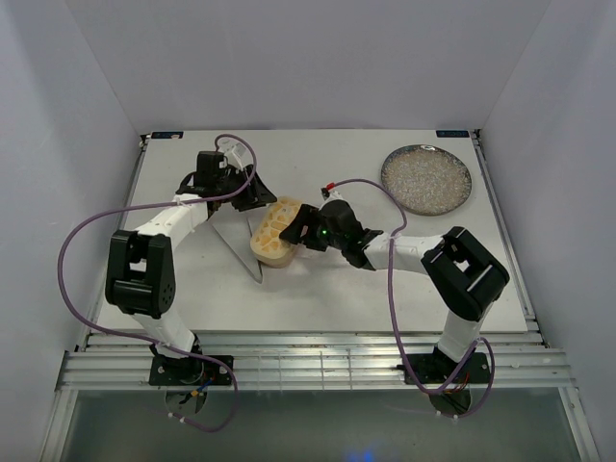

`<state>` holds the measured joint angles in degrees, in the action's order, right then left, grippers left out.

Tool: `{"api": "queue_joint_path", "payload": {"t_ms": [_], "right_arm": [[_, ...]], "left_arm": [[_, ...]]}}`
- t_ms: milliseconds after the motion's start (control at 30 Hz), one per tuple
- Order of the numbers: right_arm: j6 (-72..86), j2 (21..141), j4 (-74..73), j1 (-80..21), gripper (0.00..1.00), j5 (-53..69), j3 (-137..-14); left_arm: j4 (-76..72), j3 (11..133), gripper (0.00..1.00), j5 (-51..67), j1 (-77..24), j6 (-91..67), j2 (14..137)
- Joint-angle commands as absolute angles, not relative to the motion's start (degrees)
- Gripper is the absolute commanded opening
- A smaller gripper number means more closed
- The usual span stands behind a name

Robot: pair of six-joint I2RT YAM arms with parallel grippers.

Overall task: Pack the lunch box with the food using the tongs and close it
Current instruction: Place the packing box into the packing box.

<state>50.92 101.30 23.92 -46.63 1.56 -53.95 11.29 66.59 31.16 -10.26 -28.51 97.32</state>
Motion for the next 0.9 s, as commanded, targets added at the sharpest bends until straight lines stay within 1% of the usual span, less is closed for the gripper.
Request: {"api": "queue_joint_path", "payload": {"t_ms": [0, 200, 433, 867], "right_arm": [[50.1, 99.8, 24.9, -45.9, 0.74, 1.4, -55.5], [49.4, 100.9, 24.7, -45.6, 0.7, 2.5, -57.0], [48.8, 101.2, 24.3, -45.2, 0.63, 2.3, -57.9], [47.8, 101.9, 23.3, -42.9, 0.62, 3.7, -58.5]], "left_arm": [[9.9, 68.7, 0.56, 33.0, -10.9, -28.4, 98.3], [9.5, 68.7, 0.56, 33.0, -11.1, -28.3, 98.8], [9.1, 68.9, 0.55, 33.3, -11.3, -28.4, 99.1], [9.1, 68.0, 0.55, 32.7, -11.6, -28.6, 98.6]]}}
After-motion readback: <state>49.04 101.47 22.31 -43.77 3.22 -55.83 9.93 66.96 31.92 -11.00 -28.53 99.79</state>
